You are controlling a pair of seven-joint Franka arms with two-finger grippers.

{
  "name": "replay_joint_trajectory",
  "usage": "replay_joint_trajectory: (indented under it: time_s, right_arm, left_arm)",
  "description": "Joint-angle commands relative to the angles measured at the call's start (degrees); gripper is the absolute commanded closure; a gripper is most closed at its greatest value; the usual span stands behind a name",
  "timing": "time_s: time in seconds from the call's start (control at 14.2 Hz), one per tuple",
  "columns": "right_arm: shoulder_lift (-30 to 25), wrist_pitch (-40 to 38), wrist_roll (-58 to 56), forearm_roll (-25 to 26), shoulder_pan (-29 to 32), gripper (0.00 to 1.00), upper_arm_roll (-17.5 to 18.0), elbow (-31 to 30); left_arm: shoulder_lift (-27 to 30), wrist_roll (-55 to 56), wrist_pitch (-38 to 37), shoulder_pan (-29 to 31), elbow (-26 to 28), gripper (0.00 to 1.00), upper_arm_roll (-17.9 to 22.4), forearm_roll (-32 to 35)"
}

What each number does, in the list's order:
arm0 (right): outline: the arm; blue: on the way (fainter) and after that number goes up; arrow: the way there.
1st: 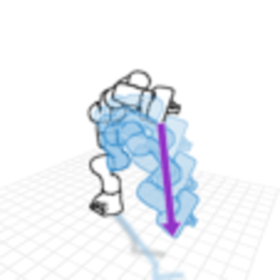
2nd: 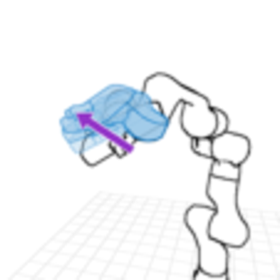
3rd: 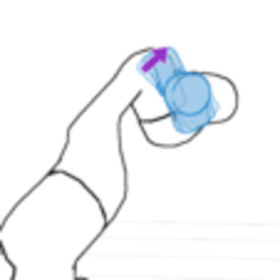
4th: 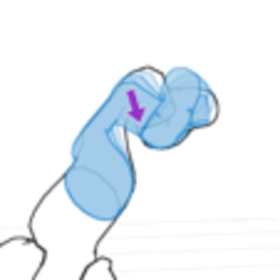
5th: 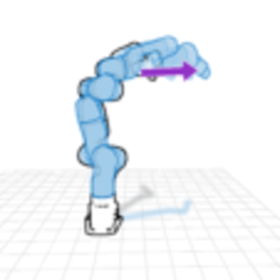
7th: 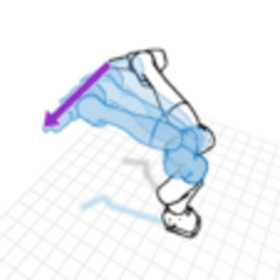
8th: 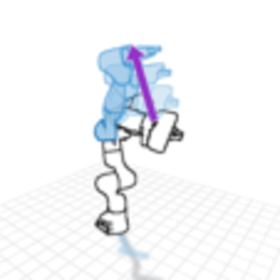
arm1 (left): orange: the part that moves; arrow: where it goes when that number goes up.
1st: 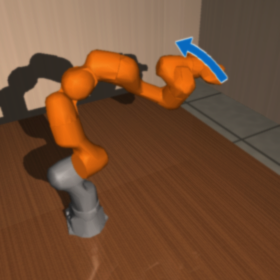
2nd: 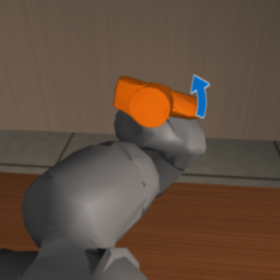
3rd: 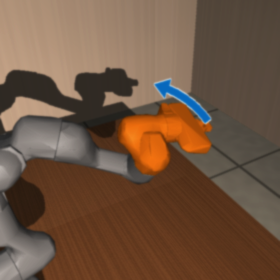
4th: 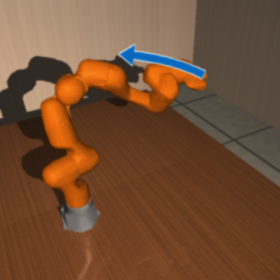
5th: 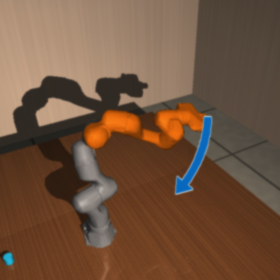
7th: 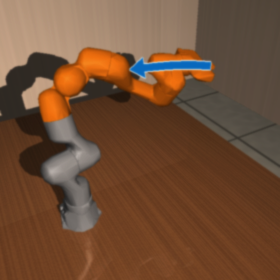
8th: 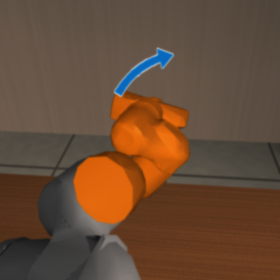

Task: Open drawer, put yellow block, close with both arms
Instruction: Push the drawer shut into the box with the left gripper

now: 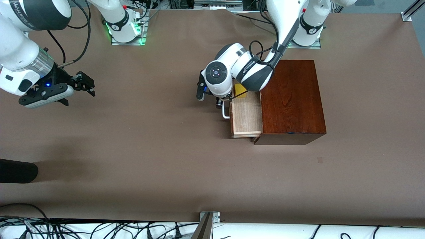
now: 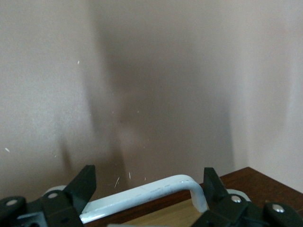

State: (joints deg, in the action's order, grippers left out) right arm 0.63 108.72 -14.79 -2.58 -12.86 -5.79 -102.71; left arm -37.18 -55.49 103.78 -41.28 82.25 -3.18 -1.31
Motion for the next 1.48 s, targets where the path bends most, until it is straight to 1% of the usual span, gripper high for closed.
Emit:
replay_joint_trajectory:
  time_s: [0.0,0.28,0.42,0.49,0.85,1.2,1.41]
  right_arm:
    - [-0.46,0.26,2.48,0.91,0.99,0.00,1.05,-0.56]
    - [-0.54,0.00,3.09,0.91,0.99,0.00,0.96,-0.38]
    - [-0.46,-3.15,4.94,0.91,0.99,0.00,0.96,0.67]
    - [-0.46,-4.30,4.94,0.82,1.08,0.00,0.96,1.20]
    - [-0.46,-4.40,5.12,0.64,1.17,0.00,0.17,2.87]
    - [-0.28,-4.05,5.21,0.90,1.25,0.00,-0.18,3.05]
    - [-0.28,-4.05,5.21,1.08,1.25,0.00,-0.18,3.05]
  left_arm:
    - [2.90,-1.38,-6.04,2.87,2.30,0.00,1.69,7.55]
    - [2.82,-1.46,-7.80,3.57,3.79,0.00,1.77,7.99]
    - [2.82,-1.46,-8.51,4.28,3.79,0.00,1.77,7.99]
    - [2.90,-1.38,-8.51,4.89,3.71,0.00,1.86,7.99]
    - [3.25,-1.64,-10.17,8.76,3.79,0.00,1.77,8.08]
    - [3.34,-1.64,-10.88,8.76,3.44,0.00,1.78,7.99]
    - [4.65,-0.68,-10.70,8.24,1.43,0.00,0.90,5.11]
